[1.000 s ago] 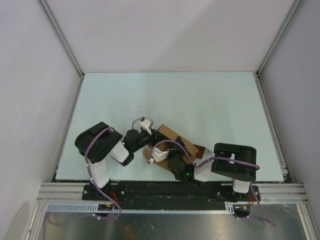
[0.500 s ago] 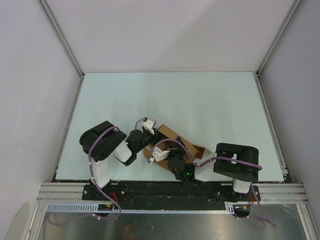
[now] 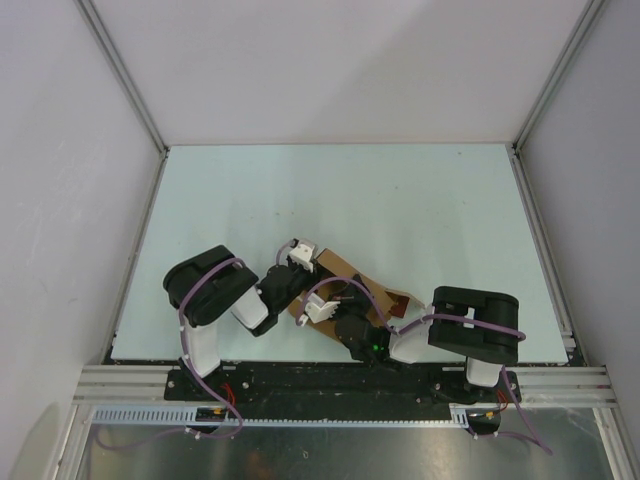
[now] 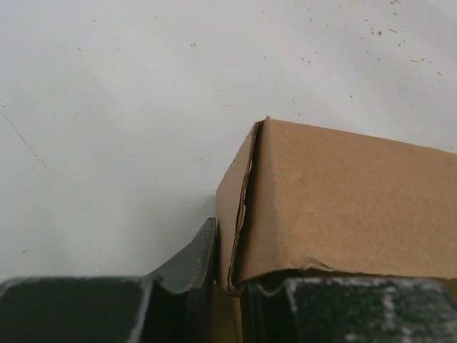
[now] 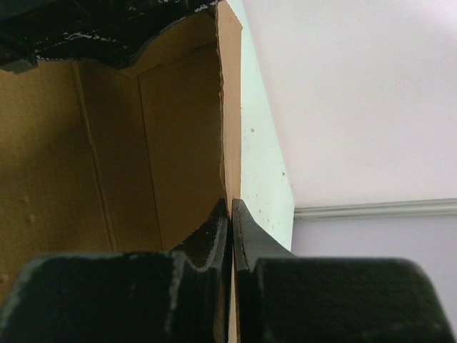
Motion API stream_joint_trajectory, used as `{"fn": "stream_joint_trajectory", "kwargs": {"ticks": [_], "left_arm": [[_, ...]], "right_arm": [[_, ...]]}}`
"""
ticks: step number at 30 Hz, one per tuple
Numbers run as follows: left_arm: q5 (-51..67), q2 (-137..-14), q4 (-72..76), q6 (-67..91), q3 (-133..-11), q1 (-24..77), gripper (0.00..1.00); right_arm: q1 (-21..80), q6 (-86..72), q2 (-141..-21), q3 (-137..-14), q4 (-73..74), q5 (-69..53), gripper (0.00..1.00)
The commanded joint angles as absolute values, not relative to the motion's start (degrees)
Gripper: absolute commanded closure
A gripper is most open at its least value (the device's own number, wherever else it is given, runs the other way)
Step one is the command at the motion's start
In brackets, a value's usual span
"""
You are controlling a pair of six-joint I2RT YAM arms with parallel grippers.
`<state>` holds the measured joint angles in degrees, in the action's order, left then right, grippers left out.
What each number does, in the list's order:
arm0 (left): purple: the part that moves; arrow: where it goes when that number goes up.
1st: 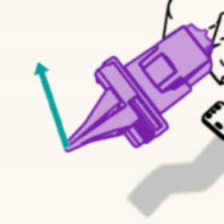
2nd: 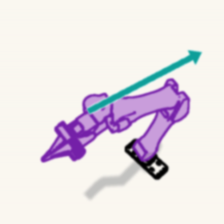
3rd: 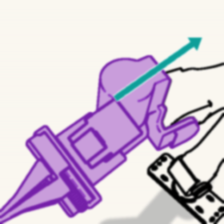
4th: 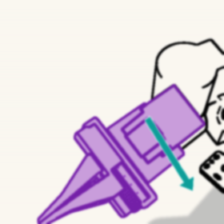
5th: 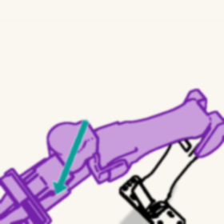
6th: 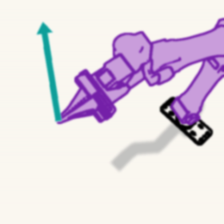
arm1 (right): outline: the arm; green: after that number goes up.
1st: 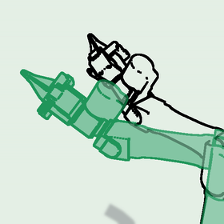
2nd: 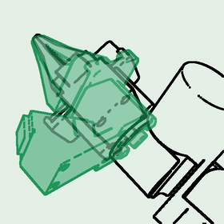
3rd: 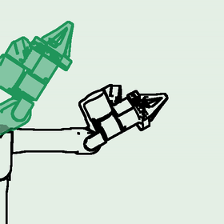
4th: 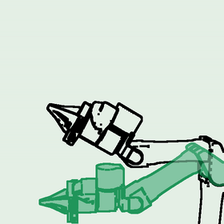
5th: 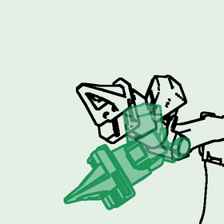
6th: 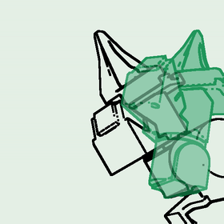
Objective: Fold the paper box
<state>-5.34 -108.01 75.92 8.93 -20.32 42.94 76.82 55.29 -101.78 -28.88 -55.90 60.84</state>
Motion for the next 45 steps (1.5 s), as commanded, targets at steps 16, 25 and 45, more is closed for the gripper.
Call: {"fn": "stream_joint_trajectory", "kwargs": {"ticks": [16,25,45], "left_arm": [[-9.1,-106.5,96.2,8.8,-23.3,44.5,0.56],[-9.8,-105.7,96.2,10.3,-23.2,44.6,0.63],[-9.7,-104.3,96.2,13.0,-23.5,44.6,1.00]], "right_arm": [[77.5,46.6,-101.7,-28.1,-49.3,54.7,0.95],[77.4,45.4,-102.0,-28.7,-48.2,54.1,0.95],[77.7,41.7,-100.1,-28.9,-43.7,52.6,0.92]]}}
